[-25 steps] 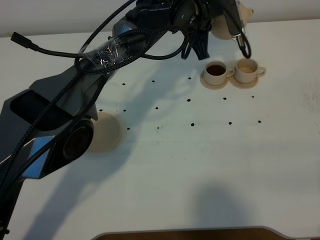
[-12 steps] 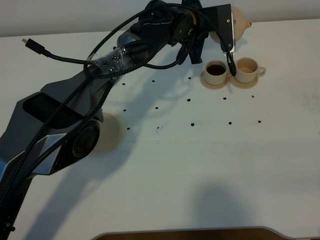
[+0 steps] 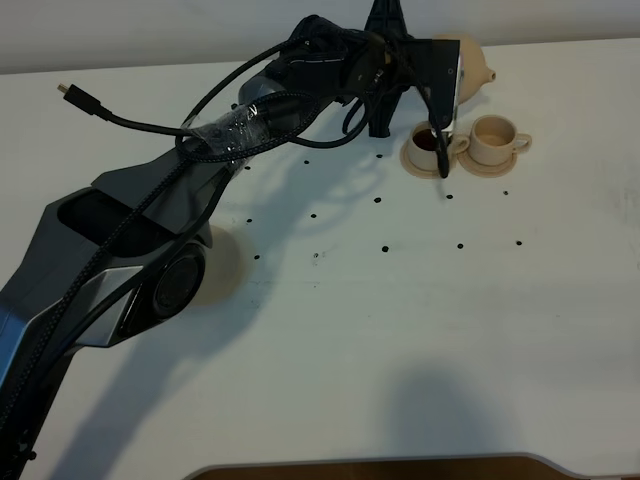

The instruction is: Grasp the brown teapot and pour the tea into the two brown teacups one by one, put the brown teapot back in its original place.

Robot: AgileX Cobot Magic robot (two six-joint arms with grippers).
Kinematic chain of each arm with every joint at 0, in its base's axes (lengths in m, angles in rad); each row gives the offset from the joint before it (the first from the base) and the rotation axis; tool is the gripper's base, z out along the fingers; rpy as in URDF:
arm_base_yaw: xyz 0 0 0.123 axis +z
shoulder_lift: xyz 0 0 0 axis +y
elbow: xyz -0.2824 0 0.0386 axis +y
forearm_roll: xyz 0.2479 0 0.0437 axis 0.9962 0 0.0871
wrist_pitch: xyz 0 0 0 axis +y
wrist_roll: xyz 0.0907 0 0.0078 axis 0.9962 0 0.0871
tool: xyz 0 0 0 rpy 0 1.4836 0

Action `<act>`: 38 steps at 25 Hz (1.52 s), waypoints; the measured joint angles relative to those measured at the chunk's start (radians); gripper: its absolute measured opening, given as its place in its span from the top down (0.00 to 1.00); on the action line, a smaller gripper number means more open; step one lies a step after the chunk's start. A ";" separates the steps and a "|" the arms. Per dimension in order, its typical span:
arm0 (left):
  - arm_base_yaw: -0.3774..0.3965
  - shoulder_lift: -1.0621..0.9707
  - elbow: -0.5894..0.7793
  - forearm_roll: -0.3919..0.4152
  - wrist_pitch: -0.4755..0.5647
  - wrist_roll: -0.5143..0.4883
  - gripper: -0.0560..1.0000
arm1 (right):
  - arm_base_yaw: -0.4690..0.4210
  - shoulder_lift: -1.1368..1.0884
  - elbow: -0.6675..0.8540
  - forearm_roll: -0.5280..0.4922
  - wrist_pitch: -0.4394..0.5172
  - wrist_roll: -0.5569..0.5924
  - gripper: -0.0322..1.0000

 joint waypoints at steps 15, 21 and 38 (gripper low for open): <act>0.000 0.000 0.001 -0.001 -0.051 0.203 0.82 | 0.000 0.000 0.000 0.000 0.000 0.000 0.54; 0.000 0.012 0.002 -0.001 -0.081 0.277 0.82 | 0.000 0.000 0.000 0.000 0.000 0.000 0.54; -0.005 0.043 0.004 -0.026 -0.156 0.408 0.82 | 0.000 0.000 0.000 0.000 0.000 0.000 0.54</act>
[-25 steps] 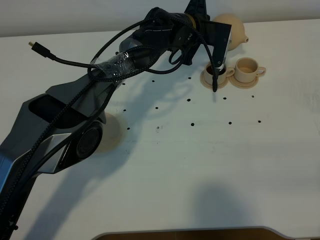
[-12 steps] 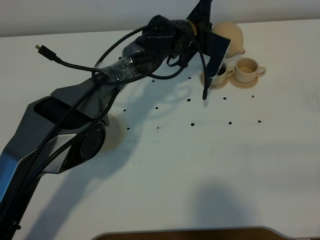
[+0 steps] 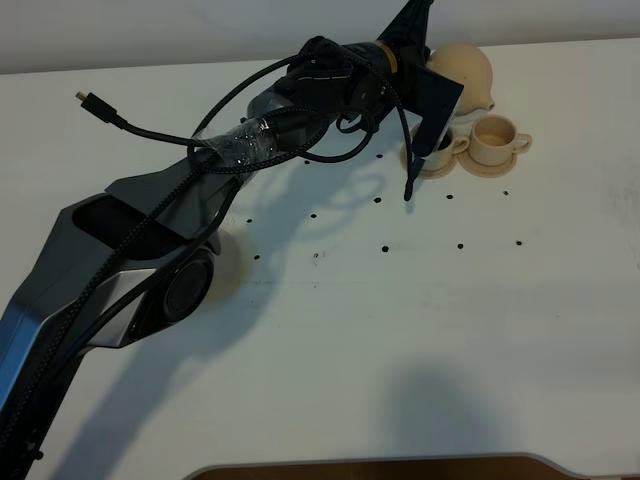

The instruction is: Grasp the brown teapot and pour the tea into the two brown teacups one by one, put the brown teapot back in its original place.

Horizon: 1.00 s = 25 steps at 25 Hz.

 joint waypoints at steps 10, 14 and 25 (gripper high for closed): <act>-0.013 0.001 0.000 0.001 -0.030 0.073 0.82 | 0.000 0.000 0.000 0.000 0.000 0.000 0.54; -0.015 0.009 0.000 0.001 -0.056 0.115 0.82 | 0.000 0.000 0.000 0.000 0.000 0.000 0.54; -0.017 0.020 0.001 0.001 -0.136 0.176 0.82 | 0.000 0.000 0.000 0.000 0.000 0.000 0.54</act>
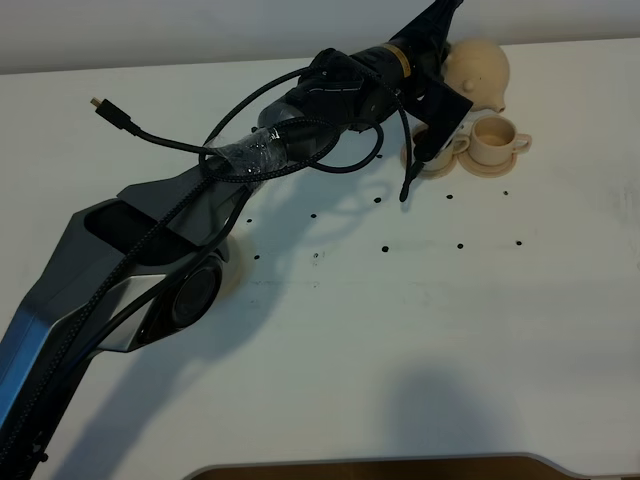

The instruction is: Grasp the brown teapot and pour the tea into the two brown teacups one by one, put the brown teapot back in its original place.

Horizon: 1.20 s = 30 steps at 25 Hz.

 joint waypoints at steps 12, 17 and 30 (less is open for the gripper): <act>0.000 0.000 0.000 0.000 -0.014 0.049 0.82 | 0.000 0.000 0.000 0.000 0.000 0.000 0.54; -0.006 0.000 0.000 0.000 -0.021 0.070 0.82 | 0.000 0.000 0.000 0.000 0.000 0.000 0.54; -0.014 0.000 0.000 0.000 -0.035 0.120 0.82 | 0.000 0.000 0.000 0.000 0.000 0.000 0.54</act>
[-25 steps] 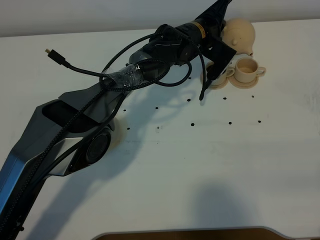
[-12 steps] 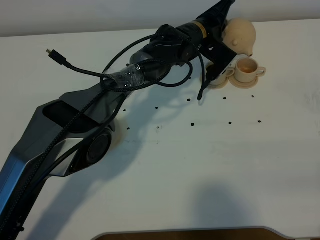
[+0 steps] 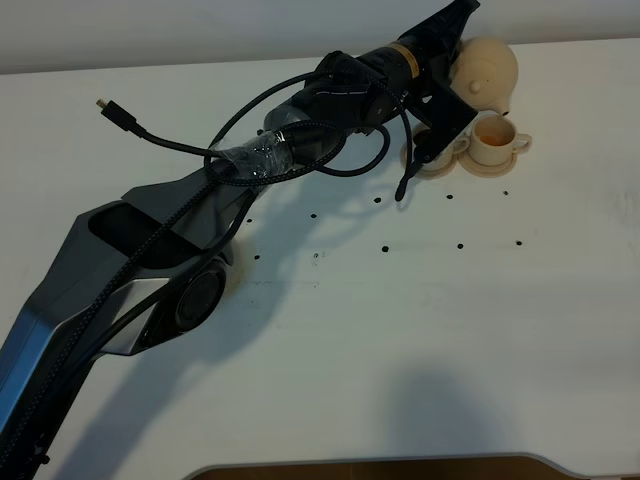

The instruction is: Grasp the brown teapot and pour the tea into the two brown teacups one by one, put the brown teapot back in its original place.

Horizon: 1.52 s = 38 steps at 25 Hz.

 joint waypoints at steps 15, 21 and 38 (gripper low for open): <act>-0.001 0.000 0.000 0.000 -0.015 0.028 0.82 | 0.000 0.000 0.000 0.000 0.000 0.000 0.54; -0.001 0.000 0.000 0.000 -0.017 0.030 0.82 | 0.000 0.000 0.000 0.000 0.000 0.000 0.54; -0.001 0.000 0.000 0.000 -0.016 0.033 0.82 | 0.000 0.000 0.000 0.000 0.000 0.000 0.54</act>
